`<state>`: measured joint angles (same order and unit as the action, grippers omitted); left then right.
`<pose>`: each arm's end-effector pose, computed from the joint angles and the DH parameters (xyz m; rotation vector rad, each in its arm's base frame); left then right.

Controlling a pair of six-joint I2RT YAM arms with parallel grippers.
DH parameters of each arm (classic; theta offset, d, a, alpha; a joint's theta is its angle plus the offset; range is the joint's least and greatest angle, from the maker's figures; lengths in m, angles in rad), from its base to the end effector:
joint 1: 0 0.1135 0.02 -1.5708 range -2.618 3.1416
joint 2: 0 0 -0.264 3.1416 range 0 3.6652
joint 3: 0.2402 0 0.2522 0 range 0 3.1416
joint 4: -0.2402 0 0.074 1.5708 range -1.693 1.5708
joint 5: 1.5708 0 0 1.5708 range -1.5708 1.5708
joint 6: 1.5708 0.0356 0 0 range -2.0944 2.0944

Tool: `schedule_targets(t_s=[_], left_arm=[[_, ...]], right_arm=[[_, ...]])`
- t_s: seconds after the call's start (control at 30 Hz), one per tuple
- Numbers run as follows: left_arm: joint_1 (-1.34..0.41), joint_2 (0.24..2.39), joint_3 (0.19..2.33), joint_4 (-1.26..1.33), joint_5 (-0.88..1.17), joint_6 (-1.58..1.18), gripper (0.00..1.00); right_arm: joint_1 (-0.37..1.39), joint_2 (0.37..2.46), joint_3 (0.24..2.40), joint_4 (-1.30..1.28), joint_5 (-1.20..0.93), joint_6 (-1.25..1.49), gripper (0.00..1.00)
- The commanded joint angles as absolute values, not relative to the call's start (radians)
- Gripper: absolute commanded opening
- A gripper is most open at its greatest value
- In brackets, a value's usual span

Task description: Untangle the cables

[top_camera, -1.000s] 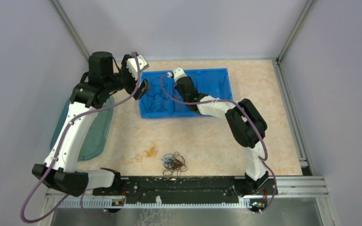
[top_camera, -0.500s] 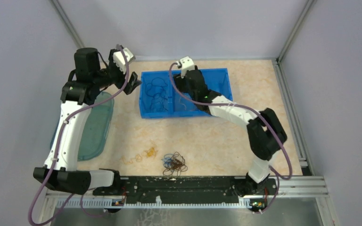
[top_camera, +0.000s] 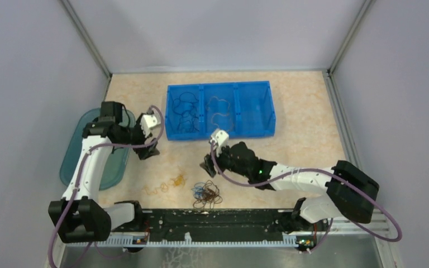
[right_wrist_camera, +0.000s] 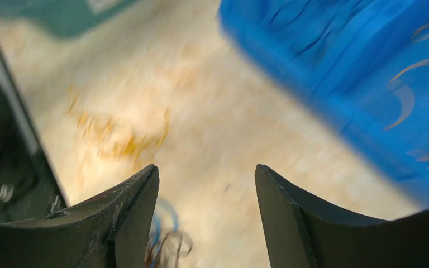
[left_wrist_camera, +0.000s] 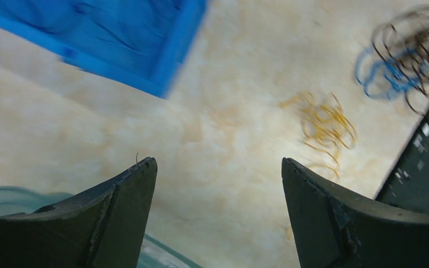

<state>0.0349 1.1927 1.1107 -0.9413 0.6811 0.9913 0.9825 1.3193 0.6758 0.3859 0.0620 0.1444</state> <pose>0.2252 -0.0146 0.3118 1.2712 1.9514 -0.3960 0.1640 0.2418 0.2423 -0.7281 1.7456 0.7287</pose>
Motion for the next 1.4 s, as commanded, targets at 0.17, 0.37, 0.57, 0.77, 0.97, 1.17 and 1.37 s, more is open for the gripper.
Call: schedule_targets(t_s=[0.17, 0.37, 0.57, 0.77, 0.97, 1.17, 1.37], left_arm=[[0.01, 1.031, 0.78, -1.094, 0.663, 1.45, 0.87], [-0.033, 0.974, 0.651, -1.053, 0.639, 1.479, 0.87], [-0.09, 0.979, 0.556, -0.905, 0.611, 1.417, 0.83], [-0.124, 0.974, 0.491, -0.846, 0.579, 1.429, 0.78], [-0.142, 0.95, 0.444, -0.745, 0.513, 1.439, 0.54], [-0.142, 0.903, 0.467, -0.764, 0.499, 1.487, 0.27], [-0.145, 0.881, 0.556, -0.868, 0.578, 1.49, 0.06]], right_arm=[[1.192, 1.274, 0.466, 0.613, 0.003, 0.171, 0.71], [1.234, 1.351, 0.464, 0.598, -0.026, 0.148, 0.73], [1.233, 1.459, 0.501, 0.548, -0.024, 0.123, 0.63], [1.234, 1.494, 0.51, 0.489, 0.169, 0.146, 0.45], [1.189, 1.494, 0.547, 0.478, 0.341, 0.168, 0.41], [1.141, 1.378, 0.535, 0.505, 0.306, 0.164, 0.54], [1.123, 1.264, 0.543, 0.503, 0.215, 0.165, 0.7]])
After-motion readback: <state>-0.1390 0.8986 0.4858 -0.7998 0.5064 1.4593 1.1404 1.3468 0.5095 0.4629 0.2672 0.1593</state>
